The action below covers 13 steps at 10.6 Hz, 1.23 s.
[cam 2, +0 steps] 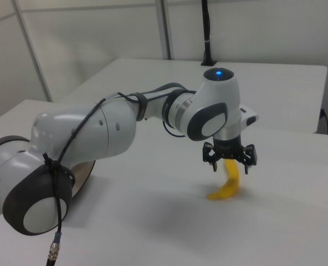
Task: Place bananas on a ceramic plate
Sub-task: 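Lower the open gripper over the middle of the yellow banana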
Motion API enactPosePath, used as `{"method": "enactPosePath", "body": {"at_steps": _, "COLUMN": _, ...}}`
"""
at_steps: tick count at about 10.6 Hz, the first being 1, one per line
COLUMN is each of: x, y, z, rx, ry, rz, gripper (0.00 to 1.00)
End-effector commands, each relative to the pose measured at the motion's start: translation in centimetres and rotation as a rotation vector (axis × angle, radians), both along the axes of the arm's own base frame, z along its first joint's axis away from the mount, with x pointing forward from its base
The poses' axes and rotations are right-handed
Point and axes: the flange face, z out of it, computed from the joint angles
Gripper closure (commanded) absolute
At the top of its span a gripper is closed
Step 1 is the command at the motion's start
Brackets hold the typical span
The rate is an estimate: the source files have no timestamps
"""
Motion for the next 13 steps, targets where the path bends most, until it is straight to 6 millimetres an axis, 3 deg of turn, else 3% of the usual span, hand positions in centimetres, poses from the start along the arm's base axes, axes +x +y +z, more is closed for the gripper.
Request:
{"method": "enactPosePath", "body": {"at_steps": 1, "x": 0.6, "y": 0.0, "z": -1.5, "rx": -0.027, "ry": -0.03, "rz": -0.026, "gripper": 0.0}}
{"method": "enactPosePath", "body": {"at_steps": 4, "x": 0.7, "y": 0.1, "z": -2.5, "rx": -0.032, "ry": -0.016, "rz": -0.02, "gripper": 0.05}}
{"method": "enactPosePath", "body": {"at_steps": 11, "x": 0.4, "y": 0.4, "z": -3.7, "rx": -0.044, "ry": 0.008, "rz": 0.0, "gripper": 0.4}}
{"method": "enactPosePath", "body": {"at_steps": 12, "x": 0.4, "y": 0.4, "z": -3.9, "rx": -0.047, "ry": 0.013, "rz": 0.001, "gripper": 0.5}}
{"method": "enactPosePath", "body": {"at_steps": 13, "x": 0.4, "y": 0.4, "z": -4.3, "rx": -0.047, "ry": 0.017, "rz": 0.005, "gripper": 0.68}}
